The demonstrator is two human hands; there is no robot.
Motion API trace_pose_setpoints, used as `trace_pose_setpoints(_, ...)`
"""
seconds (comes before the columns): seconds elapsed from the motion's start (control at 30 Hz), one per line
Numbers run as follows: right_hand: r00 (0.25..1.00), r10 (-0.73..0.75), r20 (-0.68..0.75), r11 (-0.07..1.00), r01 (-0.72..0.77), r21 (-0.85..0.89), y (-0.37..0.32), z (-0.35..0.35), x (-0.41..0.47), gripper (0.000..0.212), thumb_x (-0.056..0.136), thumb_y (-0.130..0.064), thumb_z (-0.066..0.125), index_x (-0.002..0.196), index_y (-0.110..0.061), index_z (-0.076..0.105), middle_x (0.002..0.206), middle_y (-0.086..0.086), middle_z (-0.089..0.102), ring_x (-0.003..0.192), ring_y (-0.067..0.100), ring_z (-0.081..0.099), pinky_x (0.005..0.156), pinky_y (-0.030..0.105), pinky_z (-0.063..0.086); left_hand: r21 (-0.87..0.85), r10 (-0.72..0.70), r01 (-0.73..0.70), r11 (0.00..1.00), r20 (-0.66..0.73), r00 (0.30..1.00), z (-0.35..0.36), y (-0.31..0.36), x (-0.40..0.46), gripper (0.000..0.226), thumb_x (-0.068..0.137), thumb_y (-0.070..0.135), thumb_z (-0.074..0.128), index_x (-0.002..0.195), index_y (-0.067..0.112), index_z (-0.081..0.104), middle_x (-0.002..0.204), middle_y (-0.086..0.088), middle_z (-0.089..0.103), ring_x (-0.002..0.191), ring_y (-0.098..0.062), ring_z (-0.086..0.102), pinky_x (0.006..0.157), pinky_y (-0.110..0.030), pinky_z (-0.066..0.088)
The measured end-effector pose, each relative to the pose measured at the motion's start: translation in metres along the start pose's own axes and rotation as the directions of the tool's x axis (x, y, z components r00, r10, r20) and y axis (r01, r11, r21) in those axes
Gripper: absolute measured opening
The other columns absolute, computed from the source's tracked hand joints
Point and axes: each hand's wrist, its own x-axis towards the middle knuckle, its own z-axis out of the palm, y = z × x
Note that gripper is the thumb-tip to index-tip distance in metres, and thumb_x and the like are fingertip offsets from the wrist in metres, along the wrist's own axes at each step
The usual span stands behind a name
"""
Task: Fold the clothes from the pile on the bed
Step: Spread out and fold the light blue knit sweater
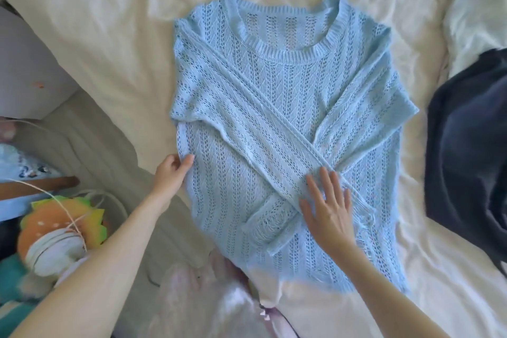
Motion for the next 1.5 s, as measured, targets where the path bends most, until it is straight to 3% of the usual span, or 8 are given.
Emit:
trace_pose_setpoints(0.2,0.996,-0.082,0.047,0.997,0.082,-0.013,0.033,0.023,-0.034,0.056,0.100,-0.032,0.041,0.151,-0.024,0.019,0.159,0.007,0.004,0.147,0.026,0.003,0.118,0.045,0.005,0.006,-0.079,0.079,0.997,-0.020,0.997,0.011,-0.059,-0.061,0.009,0.093,0.013,0.057,0.085,0.011,0.058,0.068,0.001,0.061,0.074,-0.023,0.054,0.079,-0.030,0.038)
trace_pose_setpoints(0.3,0.993,-0.061,0.101,0.991,0.072,-0.112,0.057,0.030,-0.058,0.057,0.101,-0.035,0.034,0.152,-0.027,0.009,0.160,0.002,-0.001,0.147,0.021,-0.002,0.119,0.040,0.002,0.116,-0.190,0.185,0.976,0.037,0.981,0.023,-0.095,-0.096,0.034,0.092,0.015,0.060,0.123,0.004,0.052,0.112,-0.010,0.058,0.108,-0.024,0.052,0.088,-0.030,0.037)
trace_pose_setpoints(0.53,0.977,-0.023,-0.213,1.000,0.020,-0.016,0.073,0.035,-0.081,0.041,0.087,-0.017,0.065,0.127,-0.010,0.058,0.138,0.012,0.051,0.132,0.031,0.042,0.106,0.050,0.028,0.229,0.100,-0.064,0.971,-0.152,0.983,0.086,-0.107,-0.143,0.023,0.091,0.009,0.058,0.114,0.005,0.059,0.112,-0.012,0.060,0.106,-0.028,0.057,0.090,-0.028,0.039)
trace_pose_setpoints(0.7,0.958,-0.017,-0.285,1.000,0.012,-0.022,0.080,0.016,-0.058,0.022,0.086,-0.004,0.055,0.106,-0.004,0.065,0.119,0.012,0.061,0.120,0.031,0.049,0.103,0.045,0.026,0.439,0.628,-0.589,0.678,0.071,0.775,0.149,-0.058,-0.165,0.026,0.091,0.016,0.058,0.115,0.007,0.060,0.108,-0.005,0.055,0.106,-0.018,0.049,0.092,-0.020,0.032)
trace_pose_setpoints(1.03,0.701,-0.196,-0.685,0.954,0.299,0.033,0.074,-0.060,-0.073,0.020,0.076,0.004,0.061,0.094,-0.002,0.068,0.090,0.011,0.067,0.089,0.032,0.057,0.082,0.038,0.036,0.703,0.533,-0.617,0.354,0.390,0.750,0.195,-0.046,-0.186,0.055,0.090,-0.002,0.039,0.141,0.020,0.038,0.122,-0.003,0.047,0.115,-0.022,0.039,0.094,-0.032,0.031)
trace_pose_setpoints(1.23,0.975,-0.223,0.021,0.944,0.221,-0.246,0.089,-0.017,-0.087,0.026,0.092,-0.015,0.048,0.111,-0.018,0.066,0.118,-0.003,0.062,0.122,0.019,0.047,0.107,0.038,0.022,0.666,0.667,-0.634,0.393,0.268,0.695,0.174,-0.056,-0.192,0.045,0.074,-0.011,0.062,0.116,0.006,0.061,0.121,-0.013,0.054,0.112,-0.033,0.052,0.089,-0.043,0.047)
trace_pose_setpoints(1.4,0.933,-0.187,-0.308,0.972,0.221,0.079,0.076,-0.005,-0.083,0.029,0.088,-0.016,0.063,0.114,-0.004,0.064,0.113,0.014,0.065,0.104,0.036,0.061,0.088,0.047,0.044,0.708,0.557,-0.636,0.307,0.409,0.723,0.163,-0.072,-0.184,0.068,0.089,-0.002,0.051,0.149,0.015,0.024,0.158,-0.005,0.011,0.146,-0.026,0.006,0.118,-0.042,0.018)
trace_pose_setpoints(1.5,0.983,-0.135,-0.122,0.988,0.142,0.053,0.069,-0.005,-0.062,0.047,0.098,-0.029,0.047,0.142,-0.013,0.040,0.150,0.010,0.036,0.138,0.030,0.033,0.109,0.047,0.025,0.654,0.575,-0.637,0.408,0.357,0.736,0.151,-0.084,-0.191,0.052,0.084,-0.007,0.056,0.134,0.004,0.049,0.147,-0.014,0.039,0.136,-0.034,0.036,0.104,-0.048,0.039)
